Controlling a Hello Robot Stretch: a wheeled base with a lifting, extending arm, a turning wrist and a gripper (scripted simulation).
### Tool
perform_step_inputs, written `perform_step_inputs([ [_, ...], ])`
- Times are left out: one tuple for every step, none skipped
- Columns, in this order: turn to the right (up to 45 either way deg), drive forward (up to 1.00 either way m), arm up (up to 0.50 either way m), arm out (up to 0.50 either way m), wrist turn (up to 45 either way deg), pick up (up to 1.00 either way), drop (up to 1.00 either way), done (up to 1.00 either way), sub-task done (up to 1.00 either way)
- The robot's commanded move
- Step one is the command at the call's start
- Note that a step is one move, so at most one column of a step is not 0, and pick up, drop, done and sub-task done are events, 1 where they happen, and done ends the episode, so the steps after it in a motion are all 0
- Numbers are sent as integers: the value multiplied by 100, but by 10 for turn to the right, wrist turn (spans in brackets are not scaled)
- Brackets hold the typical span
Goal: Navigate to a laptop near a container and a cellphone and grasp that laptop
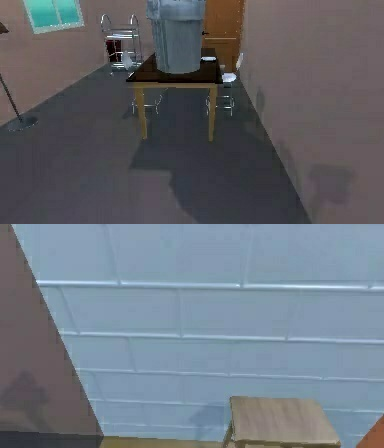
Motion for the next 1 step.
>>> perform_step_inputs([
  [180,0,0,0,0,0,0,0,0],
])
